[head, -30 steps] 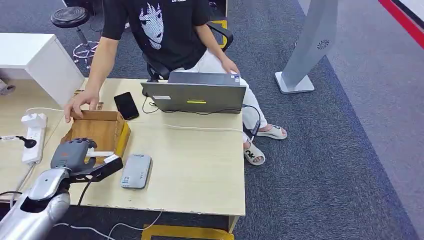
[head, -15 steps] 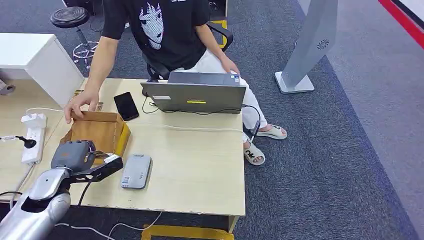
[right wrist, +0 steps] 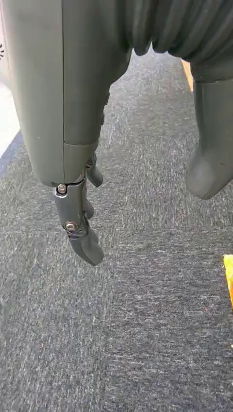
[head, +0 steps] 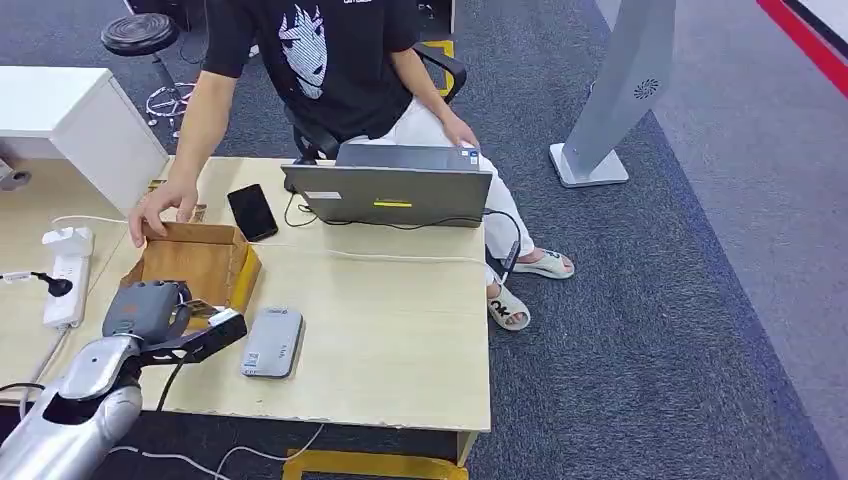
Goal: Pass the card to the sensor for recognition and then transmit it.
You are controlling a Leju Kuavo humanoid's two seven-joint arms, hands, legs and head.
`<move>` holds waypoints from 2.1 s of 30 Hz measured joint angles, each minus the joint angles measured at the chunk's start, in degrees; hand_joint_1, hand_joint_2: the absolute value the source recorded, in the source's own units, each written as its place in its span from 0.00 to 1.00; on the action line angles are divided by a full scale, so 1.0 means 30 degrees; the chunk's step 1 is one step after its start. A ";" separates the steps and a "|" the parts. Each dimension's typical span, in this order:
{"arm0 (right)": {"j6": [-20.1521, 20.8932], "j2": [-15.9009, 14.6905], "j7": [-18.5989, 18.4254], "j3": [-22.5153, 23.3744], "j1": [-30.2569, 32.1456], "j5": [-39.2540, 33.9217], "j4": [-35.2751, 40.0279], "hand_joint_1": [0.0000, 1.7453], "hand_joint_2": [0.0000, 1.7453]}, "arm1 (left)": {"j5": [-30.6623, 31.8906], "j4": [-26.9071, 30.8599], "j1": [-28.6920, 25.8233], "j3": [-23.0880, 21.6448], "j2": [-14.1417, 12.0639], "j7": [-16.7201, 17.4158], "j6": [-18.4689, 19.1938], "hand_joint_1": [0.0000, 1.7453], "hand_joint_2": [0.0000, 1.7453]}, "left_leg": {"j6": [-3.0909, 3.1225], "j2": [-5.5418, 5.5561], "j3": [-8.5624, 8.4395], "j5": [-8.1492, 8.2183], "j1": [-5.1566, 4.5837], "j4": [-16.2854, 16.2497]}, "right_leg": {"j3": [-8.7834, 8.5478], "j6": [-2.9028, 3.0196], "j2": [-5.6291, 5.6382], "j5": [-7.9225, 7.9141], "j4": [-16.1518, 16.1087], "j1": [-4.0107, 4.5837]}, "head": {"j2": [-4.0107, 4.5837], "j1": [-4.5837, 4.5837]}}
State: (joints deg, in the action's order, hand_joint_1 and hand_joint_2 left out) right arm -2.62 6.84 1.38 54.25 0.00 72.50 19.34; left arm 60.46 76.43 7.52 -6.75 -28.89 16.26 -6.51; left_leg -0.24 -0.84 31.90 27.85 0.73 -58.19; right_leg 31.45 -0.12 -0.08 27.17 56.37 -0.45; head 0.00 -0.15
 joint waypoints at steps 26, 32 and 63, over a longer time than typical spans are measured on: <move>-0.0328 -0.0219 0.0299 -0.0481 -0.0302 -0.0459 -0.0685 0.00 1.00 | -0.0984 0.0678 0.2672 0.0007 -0.2696 -0.1078 -0.1129 1.00 1.00 | -0.0022 0.0000 -0.0001 -0.0017 0.0024 0.0000 | 0.0013 0.0017 0.0001 -0.0010 0.0021 0.0026 | 0.0000 0.0000; -0.0335 -0.0219 0.0350 -0.0517 -0.0381 -0.0459 -0.0838 0.00 1.00 | -0.1013 0.0969 0.2804 0.0007 -0.3038 -0.1107 -0.1195 1.00 1.00 | -0.0023 -0.0002 -0.0001 -0.0017 0.0024 0.0000 | 0.0014 0.0017 0.0002 -0.0010 0.0022 0.0026 | 0.0000 -0.0007; -0.1071 -0.0605 0.0401 -0.1508 -0.0608 -0.0780 -0.1770 0.00 1.00 | 0.0729 0.1290 0.5143 -0.0291 -0.5224 -0.0517 -0.2456 0.00 1.00 | -0.0025 -0.0056 0.0015 -0.0017 0.0028 0.0000 | 0.0048 0.0033 0.0045 -0.0019 0.0028 0.0031 | 0.0000 0.0000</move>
State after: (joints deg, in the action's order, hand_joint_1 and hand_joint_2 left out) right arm -5.84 5.03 2.58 49.72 -1.82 70.16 14.03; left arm 62.64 80.30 22.95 -7.63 -44.57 14.71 -13.88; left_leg -0.31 -1.01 31.94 27.80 0.82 -58.19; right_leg 31.59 -0.03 0.06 27.11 56.45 -0.36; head 0.00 -0.15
